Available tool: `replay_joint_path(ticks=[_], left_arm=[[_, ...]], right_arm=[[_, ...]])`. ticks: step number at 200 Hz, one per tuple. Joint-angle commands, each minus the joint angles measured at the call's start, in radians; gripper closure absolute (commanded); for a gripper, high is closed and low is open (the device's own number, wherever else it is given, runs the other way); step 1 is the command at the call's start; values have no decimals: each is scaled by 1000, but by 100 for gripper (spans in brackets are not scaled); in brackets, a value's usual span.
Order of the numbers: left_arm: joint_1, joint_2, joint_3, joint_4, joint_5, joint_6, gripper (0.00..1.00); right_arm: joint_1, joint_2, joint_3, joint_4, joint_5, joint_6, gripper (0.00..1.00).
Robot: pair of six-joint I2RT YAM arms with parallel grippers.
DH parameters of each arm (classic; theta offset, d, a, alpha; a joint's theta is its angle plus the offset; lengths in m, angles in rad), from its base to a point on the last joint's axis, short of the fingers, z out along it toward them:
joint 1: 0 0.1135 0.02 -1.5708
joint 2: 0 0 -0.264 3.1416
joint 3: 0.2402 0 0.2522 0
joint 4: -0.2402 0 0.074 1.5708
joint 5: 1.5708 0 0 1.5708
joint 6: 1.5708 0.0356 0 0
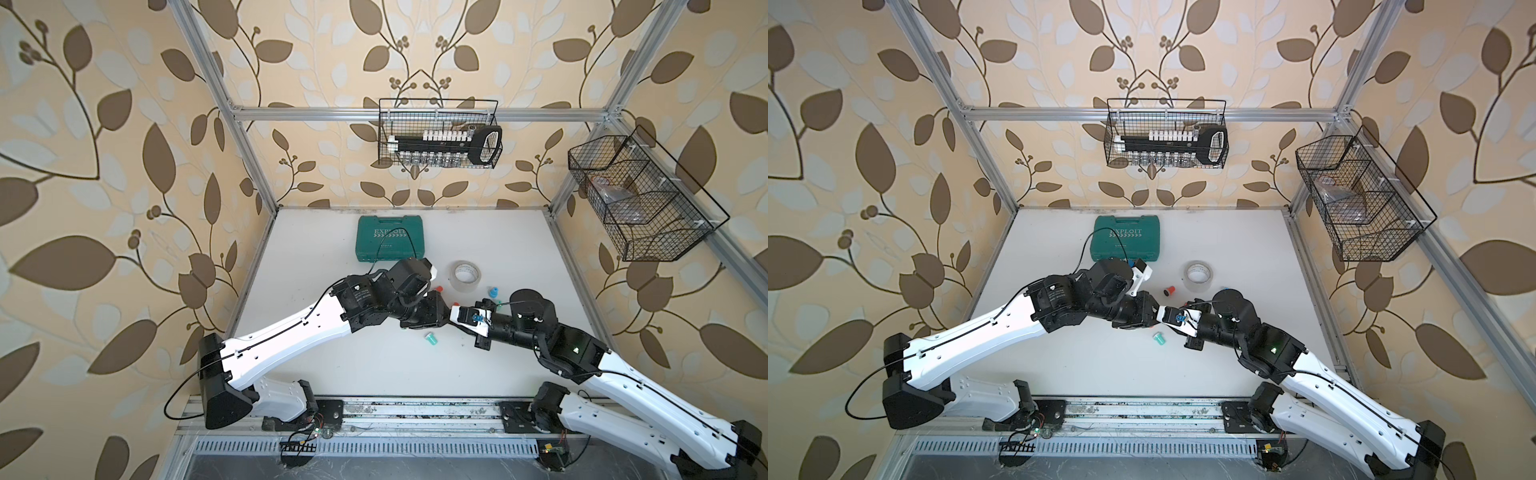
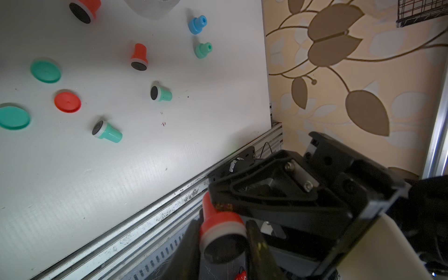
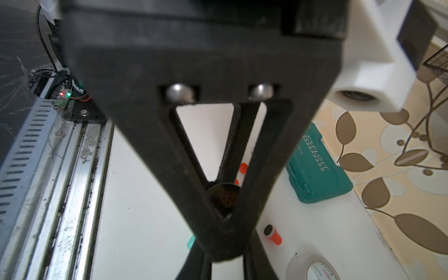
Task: Close the stamp cap
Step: Pick up the stamp from the center of the board.
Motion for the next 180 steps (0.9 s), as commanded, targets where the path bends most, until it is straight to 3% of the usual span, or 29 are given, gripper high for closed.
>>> replay_joint_path(ticks=[1, 23, 93, 130, 180], left_arm=[[-7, -47, 69, 23, -15, 28, 76], [-7, -66, 109, 52, 26, 46, 76], [-7, -125, 229, 173, 222, 83, 78], [-6, -138, 244, 284, 383, 47, 79], [-7, -158, 239, 359, 454, 23, 80]], right_arm=[[6, -52, 20, 17, -6, 45, 67], [6, -122, 47, 28, 14, 95, 54], [6, -295, 149, 201, -68, 263, 44], [6, -256, 239, 279, -202, 330, 40], [6, -141, 353, 296, -352, 365, 44]])
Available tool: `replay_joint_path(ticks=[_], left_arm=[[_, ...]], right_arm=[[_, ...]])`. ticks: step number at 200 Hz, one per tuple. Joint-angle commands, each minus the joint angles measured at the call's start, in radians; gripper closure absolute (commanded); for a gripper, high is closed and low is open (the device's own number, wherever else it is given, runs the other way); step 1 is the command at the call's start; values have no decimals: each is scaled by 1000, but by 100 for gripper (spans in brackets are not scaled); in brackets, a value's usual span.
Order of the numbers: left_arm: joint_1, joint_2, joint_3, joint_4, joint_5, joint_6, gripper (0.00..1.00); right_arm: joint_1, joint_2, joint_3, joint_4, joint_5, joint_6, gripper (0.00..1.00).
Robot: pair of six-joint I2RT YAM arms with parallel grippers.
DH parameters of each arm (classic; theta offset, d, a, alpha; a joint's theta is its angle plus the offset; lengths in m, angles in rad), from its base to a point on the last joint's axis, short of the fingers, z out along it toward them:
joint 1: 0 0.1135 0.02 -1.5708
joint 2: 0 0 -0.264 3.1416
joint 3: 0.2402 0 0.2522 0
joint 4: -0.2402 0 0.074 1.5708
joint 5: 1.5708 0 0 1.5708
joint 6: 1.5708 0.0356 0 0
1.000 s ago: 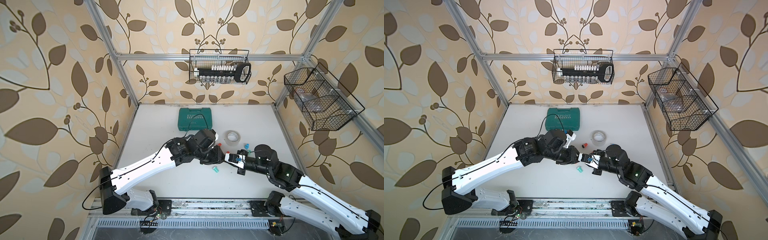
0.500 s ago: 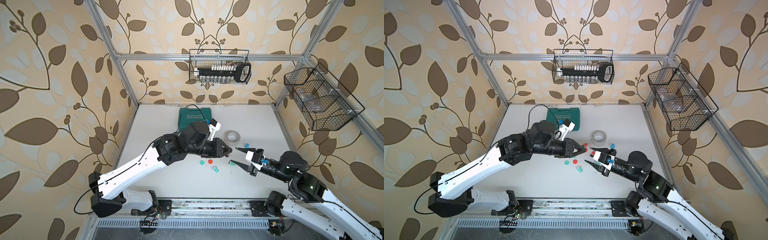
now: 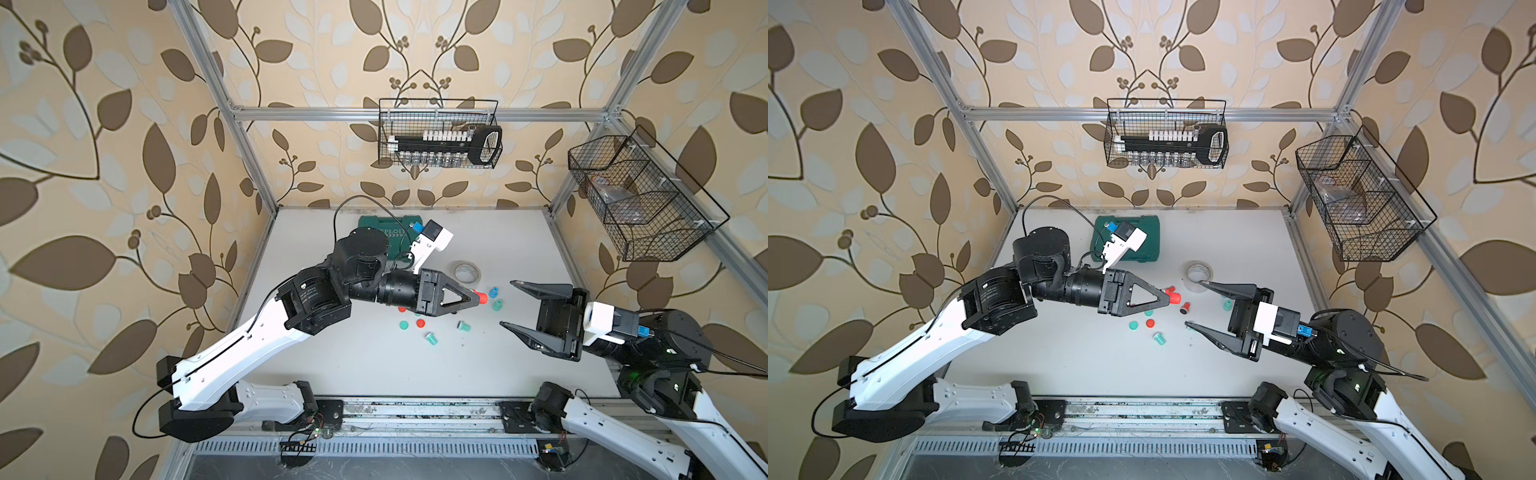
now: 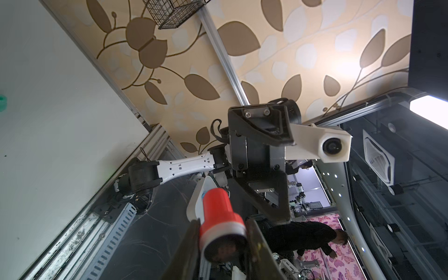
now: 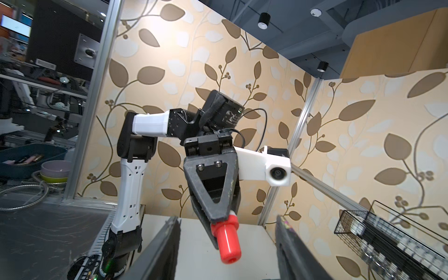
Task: Close the stamp cap
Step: Pick up the stamp from the center of the board.
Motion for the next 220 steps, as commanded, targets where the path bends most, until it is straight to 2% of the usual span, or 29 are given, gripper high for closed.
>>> replay_joint_path(ticks=[1, 67, 105, 149, 220], left_arm=[[-6, -34, 27, 101, 82, -19, 80], [-6, -43, 24, 151, 134, -56, 81], [-6, -46, 19, 156, 135, -57, 81], [-6, -41, 21, 164, 146, -57, 81], [-6, -35, 21, 183, 158, -61, 82]], right_arm=[[4, 45, 44, 24, -108, 41, 44], [4, 115, 58, 64, -159, 55, 54], [4, 136, 67, 73, -172, 57, 64], [4, 149, 80, 81, -176, 64, 72], [4, 163, 81, 76, -159, 61, 72]])
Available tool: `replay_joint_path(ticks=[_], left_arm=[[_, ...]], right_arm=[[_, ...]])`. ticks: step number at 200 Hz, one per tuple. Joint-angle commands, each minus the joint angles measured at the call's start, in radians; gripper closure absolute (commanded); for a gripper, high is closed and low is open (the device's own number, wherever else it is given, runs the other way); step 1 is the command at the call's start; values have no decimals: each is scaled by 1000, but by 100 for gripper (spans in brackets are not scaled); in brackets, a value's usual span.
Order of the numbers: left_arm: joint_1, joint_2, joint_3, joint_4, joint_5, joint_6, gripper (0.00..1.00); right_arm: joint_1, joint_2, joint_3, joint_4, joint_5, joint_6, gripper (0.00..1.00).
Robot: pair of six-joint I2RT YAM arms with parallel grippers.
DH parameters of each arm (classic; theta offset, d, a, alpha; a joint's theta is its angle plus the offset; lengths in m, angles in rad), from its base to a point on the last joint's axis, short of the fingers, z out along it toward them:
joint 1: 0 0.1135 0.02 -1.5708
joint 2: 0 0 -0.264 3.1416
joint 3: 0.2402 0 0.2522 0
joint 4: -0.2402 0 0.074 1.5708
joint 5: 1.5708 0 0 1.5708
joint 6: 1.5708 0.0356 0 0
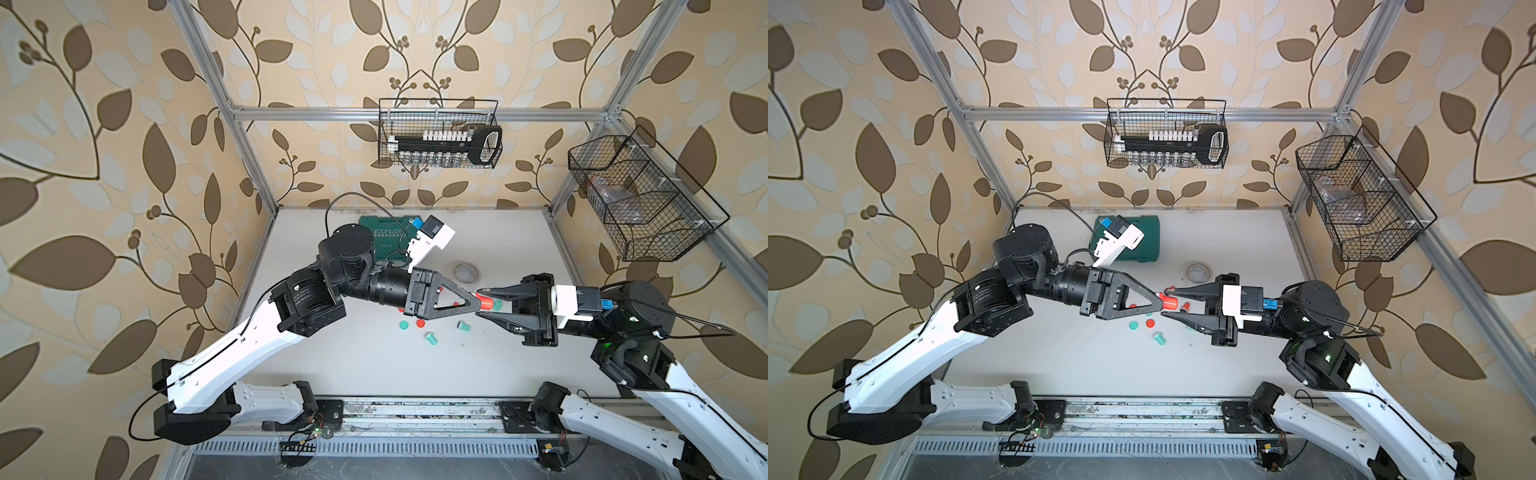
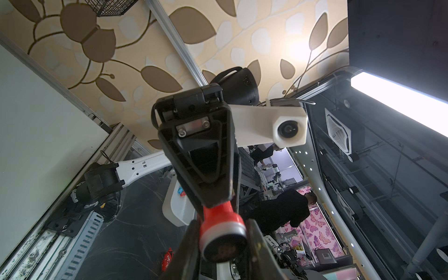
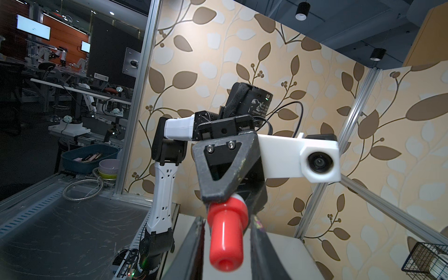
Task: Close the stamp cap
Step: Pick up the stamp from the center of the board.
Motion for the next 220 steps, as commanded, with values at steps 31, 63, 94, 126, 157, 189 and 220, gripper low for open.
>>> replay_joint_path(ticks=[31, 63, 94, 126, 157, 189, 220], left_arm=[[-6, -10, 19, 57, 38, -3, 82], [-6, -2, 19, 56, 40, -1, 82], [-6, 3, 20, 53, 40, 3, 82], [-6, 3, 22, 18, 18, 30, 80], [-6, -6, 25, -31, -38, 62, 70], [-4, -41, 60, -212, -234, 181, 47], [-3, -104, 58, -366, -476, 266, 35]], right_arm=[[4, 1, 38, 23, -4, 8, 76], [4, -2, 42, 23, -7, 10, 81], [4, -4, 42, 20, -13, 9, 90], [4, -10, 42, 8, -3, 5, 95], [4, -12, 39, -11, 10, -1, 99], [4, -25, 30, -60, 36, -4, 100], [4, -52, 3, -148, 127, 4, 100]])
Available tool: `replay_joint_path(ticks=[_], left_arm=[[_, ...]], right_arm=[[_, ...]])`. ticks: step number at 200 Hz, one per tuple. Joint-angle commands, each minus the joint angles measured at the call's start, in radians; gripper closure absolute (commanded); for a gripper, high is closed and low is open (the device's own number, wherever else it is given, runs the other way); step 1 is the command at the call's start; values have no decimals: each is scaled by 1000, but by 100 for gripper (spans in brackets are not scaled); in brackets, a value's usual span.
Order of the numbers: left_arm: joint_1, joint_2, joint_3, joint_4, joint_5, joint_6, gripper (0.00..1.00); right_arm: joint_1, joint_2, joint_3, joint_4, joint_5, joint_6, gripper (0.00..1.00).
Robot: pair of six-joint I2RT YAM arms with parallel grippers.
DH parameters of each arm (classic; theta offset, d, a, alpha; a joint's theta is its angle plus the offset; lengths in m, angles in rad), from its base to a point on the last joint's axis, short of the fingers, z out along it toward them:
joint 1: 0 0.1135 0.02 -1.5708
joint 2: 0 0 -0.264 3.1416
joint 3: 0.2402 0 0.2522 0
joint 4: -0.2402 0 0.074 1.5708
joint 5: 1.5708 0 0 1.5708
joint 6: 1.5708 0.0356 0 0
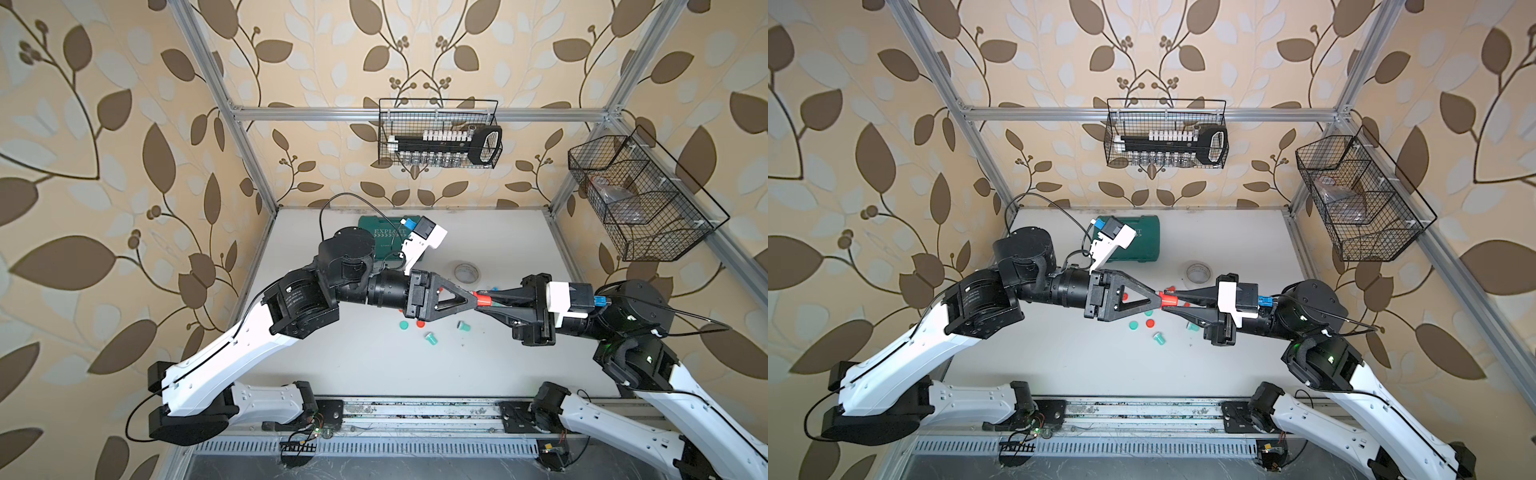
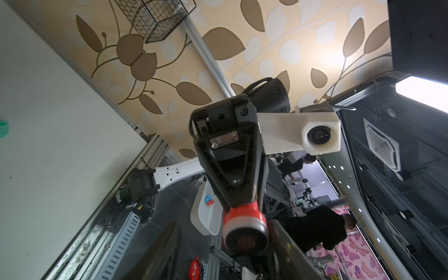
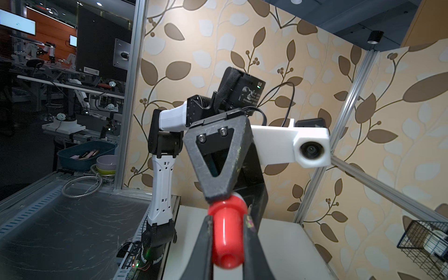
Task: Close the stamp cap
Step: Pick up the stamp from the center of the board.
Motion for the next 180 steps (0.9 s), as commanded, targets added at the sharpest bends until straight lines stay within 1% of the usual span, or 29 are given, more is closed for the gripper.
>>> replay_joint_path(ticks=[1, 22, 41, 53, 64, 85, 94, 113, 127, 140, 151, 164, 180], left_arm=[[2, -74, 32, -168, -262, 115, 34], [6, -110, 4, -237, -399, 170, 26], [23, -121, -25, -320, -532, 207, 23], [57, -118, -43, -368, -569, 213, 22], [112, -117, -77, -388, -544, 213, 22], [277, -125, -176, -377, -418, 198, 22], [336, -128, -222, -369, -390, 195, 22], [425, -120, -302, -358, -353, 208, 22], [484, -104, -354, -344, -319, 223, 22], [529, -85, -392, -331, -288, 241, 23], [552, -66, -412, -329, -291, 262, 24], [568, -36, -423, -334, -307, 293, 24], [574, 8, -422, -352, -345, 336, 25]], right_arm=[[4, -36, -8, -53, 79, 5, 100], [5, -46, -19, -136, 200, 27, 100], [5, -43, -17, -222, 326, 65, 100], [5, -35, -9, -280, 392, 90, 100], [4, -25, 0, -329, 445, 113, 100], [5, -2, 10, -401, 518, 156, 100], [5, 10, 13, -423, 535, 170, 100], [5, 45, 19, -469, 564, 205, 100], [5, 89, 39, -532, 633, 242, 100], [5, 146, 69, -613, 723, 292, 100], [5, 192, 91, -668, 760, 315, 100], [5, 235, 102, -710, 781, 342, 100], [4, 278, 100, -726, 768, 363, 100]])
